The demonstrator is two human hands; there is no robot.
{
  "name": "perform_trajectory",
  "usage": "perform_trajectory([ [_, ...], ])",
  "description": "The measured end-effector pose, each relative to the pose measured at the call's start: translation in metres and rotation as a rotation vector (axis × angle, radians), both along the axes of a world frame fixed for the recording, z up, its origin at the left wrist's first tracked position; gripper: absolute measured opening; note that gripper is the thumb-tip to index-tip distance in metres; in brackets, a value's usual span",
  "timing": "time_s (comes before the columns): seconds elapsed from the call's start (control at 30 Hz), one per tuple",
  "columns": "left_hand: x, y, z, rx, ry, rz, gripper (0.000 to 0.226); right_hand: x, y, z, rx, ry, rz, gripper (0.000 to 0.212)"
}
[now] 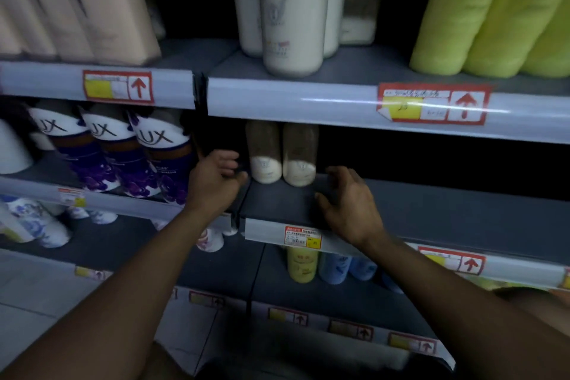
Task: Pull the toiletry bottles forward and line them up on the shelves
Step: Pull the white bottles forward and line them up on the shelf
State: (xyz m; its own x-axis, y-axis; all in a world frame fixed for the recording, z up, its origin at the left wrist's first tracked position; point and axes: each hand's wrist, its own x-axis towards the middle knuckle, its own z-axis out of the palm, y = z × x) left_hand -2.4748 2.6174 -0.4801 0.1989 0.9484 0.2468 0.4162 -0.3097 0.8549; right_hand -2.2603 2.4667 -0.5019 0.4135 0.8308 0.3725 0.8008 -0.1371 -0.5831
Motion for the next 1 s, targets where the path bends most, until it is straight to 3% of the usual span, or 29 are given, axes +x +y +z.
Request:
perform_trajectory([
  [0.43,0.014,-0.102,0.056,0.068,-0.196,-0.139,0.018,-0.006,-0.101,0.061,0.163,-0.040,0.126,0.036],
  [0.73,0.019,-0.137,0.146,0.328,-0.217,-0.093,0.015,-0.028,-0.123,0.149,0.338,-0.127,0.166,0.031],
  [0.87,0.031,-0.133,0.181,0.441,-0.170,-0.011,0.034,-0.030,-0.119,0.179,0.382,-0.167,0.160,0.031],
  [1.0,0.044,-0.112,0.201,0.435,-0.145,0.014,0.063,-0.025,-0.110,0.196,0.396,-0.193,0.131,0.031],
])
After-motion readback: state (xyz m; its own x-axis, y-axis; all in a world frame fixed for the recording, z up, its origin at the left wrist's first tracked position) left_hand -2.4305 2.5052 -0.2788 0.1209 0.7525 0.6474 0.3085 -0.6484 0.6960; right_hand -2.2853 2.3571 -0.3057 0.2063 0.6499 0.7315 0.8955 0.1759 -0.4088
